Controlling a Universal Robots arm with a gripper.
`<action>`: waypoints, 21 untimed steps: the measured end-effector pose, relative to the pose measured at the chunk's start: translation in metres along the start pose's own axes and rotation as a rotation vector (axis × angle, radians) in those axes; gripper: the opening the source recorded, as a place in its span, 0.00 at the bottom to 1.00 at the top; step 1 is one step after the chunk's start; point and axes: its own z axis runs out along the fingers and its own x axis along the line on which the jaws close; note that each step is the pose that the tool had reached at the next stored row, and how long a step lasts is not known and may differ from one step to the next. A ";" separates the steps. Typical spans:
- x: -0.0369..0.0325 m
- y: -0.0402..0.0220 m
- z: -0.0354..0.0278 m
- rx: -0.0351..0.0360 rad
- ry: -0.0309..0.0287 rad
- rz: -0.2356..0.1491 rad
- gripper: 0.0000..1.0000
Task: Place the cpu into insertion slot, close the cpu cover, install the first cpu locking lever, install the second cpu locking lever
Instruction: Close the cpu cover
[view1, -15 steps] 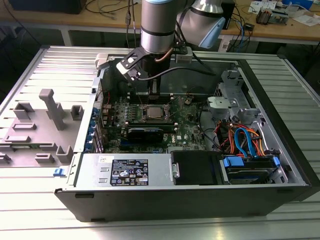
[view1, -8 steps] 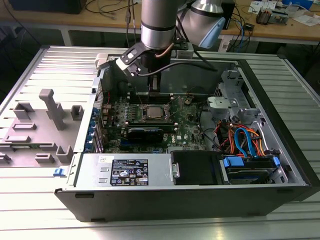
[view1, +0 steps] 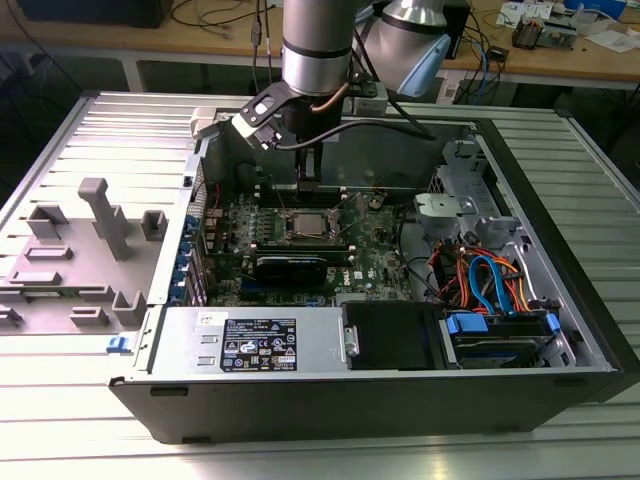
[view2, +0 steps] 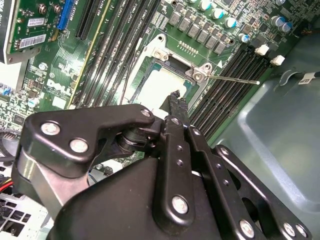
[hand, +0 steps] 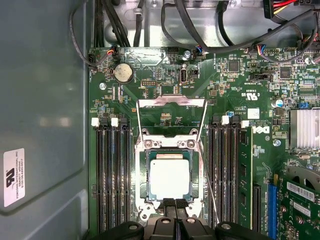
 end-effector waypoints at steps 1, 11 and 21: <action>0.0000 0.0000 -0.0001 0.0000 -0.0001 0.000 0.11; 0.0000 0.0000 -0.0012 0.0000 0.0000 0.000 0.11; -0.0001 -0.0002 -0.0067 0.0000 0.0001 0.000 0.11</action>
